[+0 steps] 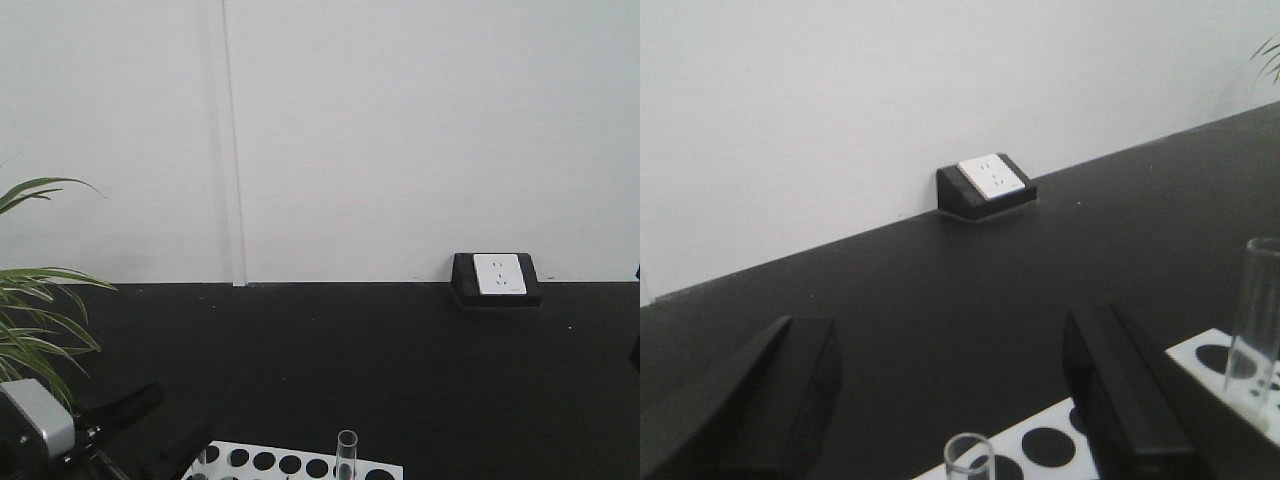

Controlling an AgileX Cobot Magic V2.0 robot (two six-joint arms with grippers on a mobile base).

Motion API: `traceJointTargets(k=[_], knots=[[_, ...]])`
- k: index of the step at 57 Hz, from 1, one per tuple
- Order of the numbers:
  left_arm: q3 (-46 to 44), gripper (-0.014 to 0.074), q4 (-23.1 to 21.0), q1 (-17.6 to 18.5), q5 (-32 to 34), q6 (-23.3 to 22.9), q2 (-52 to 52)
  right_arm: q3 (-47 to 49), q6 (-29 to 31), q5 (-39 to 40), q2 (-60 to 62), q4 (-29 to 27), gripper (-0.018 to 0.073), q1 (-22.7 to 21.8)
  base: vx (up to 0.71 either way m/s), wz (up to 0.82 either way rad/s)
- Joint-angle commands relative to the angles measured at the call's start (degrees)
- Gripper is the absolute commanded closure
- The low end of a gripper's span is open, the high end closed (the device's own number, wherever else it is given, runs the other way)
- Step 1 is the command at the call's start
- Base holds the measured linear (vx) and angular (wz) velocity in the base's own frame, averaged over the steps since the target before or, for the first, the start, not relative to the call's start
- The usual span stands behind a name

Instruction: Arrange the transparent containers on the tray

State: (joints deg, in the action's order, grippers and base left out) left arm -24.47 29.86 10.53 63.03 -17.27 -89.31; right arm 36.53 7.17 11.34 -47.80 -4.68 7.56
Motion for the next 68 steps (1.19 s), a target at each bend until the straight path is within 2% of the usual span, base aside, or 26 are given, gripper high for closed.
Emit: traceJointTargets(k=[1, 6, 16, 31, 42, 53, 68], knots=[[-1.84, 0.0022, 0.11, 0.34, 4.93, -0.04, -0.36, 2.16, 0.11, 4.54, 0.23, 0.18, 0.0240, -0.42, 0.00, 0.00], [-1.92, 0.0022, 1.72, 0.34, 5.98, -0.04, -2.19, 2.16, 0.11, 4.54, 0.23, 0.18, 0.0240, -0.42, 0.00, 0.00], [-2.12, 0.0022, 1.55, 0.34, 8.67, 1.01, -5.52, 2.16, 0.11, 4.54, 0.23, 0.18, 0.0240, -0.42, 0.00, 0.00], [-4.53, 0.0022, 1.55, 0.34, 8.56, 1.01, -10.12, 2.16, 0.11, 4.48, 0.23, 0.18, 0.0240, -0.42, 0.00, 0.00], [-6.69, 0.0069, 1.55, 0.54, 8.95, 1.01, -12.78, 2.16, 0.11, 4.48, 0.23, 0.18, 0.0240, -0.42, 0.00, 0.00], [-6.69, 0.0219, 1.12, 1.03, 9.42, 2.71, -12.90, 2.16, 0.11, 4.48, 0.23, 0.18, 0.0240, -0.42, 0.00, 0.00], [-6.69, 0.0557, 1.12, 1.03, 11.07, 3.60, -12.90, 2.16, 0.11, 4.54, 0.23, 0.18, 0.0240, -0.42, 0.00, 0.00]])
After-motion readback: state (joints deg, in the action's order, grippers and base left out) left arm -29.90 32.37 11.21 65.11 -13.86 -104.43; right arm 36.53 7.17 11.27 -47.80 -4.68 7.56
